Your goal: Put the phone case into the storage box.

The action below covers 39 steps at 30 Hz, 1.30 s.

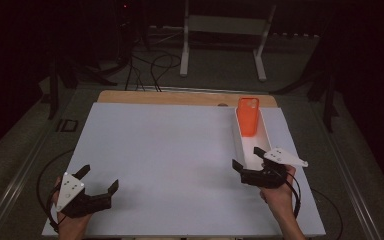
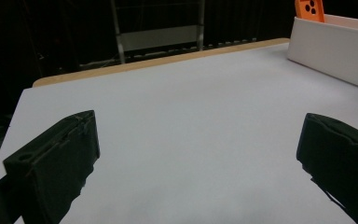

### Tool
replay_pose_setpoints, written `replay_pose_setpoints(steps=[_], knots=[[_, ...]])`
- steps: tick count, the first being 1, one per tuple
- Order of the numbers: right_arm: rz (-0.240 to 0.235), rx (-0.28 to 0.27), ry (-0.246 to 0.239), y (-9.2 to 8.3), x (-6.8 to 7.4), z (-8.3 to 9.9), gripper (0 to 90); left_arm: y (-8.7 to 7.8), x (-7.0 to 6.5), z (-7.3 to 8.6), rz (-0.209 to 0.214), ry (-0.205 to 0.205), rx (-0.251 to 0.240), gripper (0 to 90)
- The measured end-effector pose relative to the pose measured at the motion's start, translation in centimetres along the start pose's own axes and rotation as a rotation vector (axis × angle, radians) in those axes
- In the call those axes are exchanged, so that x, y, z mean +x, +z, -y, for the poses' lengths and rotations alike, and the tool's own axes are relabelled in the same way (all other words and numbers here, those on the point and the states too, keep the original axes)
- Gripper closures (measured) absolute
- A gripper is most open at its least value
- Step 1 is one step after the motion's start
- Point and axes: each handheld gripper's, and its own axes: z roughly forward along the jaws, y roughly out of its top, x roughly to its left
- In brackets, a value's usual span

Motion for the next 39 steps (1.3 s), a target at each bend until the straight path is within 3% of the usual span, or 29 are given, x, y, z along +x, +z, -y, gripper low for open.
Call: replay_pose_setpoints(steps=[18,28,39], knots=[[-0.011,-0.060,-0.070,-1.6,0.8,3.3,8.4,0.3,-0.2,0.1,0.036,0.000,0.007,0.3],[-0.011,-0.103,-0.041,-2.3,0.8,5.0,8.4,0.6,-0.5,0.4,0.080,0.007,0.006,0.2],[0.007,-0.113,-0.046,-2.8,0.9,5.7,8.4,0.8,-0.4,0.9,0.078,0.015,0.023,0.2]])
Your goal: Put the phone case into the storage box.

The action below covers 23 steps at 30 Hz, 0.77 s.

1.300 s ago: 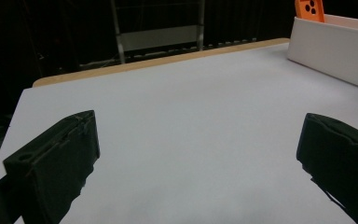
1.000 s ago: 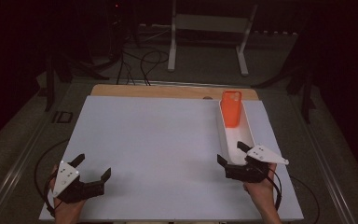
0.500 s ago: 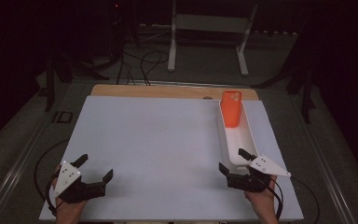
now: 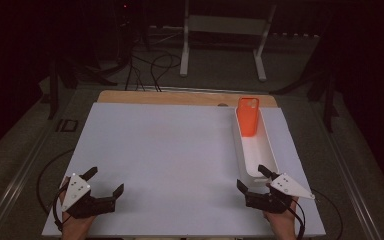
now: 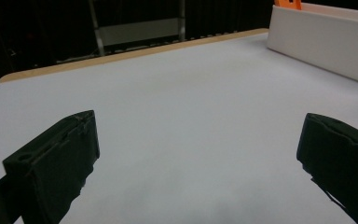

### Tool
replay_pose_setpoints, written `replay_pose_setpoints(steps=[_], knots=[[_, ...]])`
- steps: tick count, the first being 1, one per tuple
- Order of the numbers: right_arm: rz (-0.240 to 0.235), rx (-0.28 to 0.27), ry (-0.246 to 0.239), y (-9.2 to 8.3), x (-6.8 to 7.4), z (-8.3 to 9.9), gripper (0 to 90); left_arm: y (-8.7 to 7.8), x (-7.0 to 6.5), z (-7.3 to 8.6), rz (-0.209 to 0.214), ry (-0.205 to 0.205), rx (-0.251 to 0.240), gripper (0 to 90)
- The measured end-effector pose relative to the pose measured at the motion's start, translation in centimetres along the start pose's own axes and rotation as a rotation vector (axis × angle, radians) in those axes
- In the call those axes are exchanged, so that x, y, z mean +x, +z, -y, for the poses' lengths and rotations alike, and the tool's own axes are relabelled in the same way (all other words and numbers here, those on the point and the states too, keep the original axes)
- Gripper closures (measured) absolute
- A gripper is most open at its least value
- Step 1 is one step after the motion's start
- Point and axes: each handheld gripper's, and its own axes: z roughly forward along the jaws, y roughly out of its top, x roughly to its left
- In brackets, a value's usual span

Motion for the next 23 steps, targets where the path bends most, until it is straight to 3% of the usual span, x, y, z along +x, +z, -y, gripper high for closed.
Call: replay_pose_setpoints(steps=[23], knots=[[-0.005,0.017,-0.017,-0.02,0.20,0.82,8.4,0.31,-0.18,0.25,0.006,0.016,0.022,0.2]])
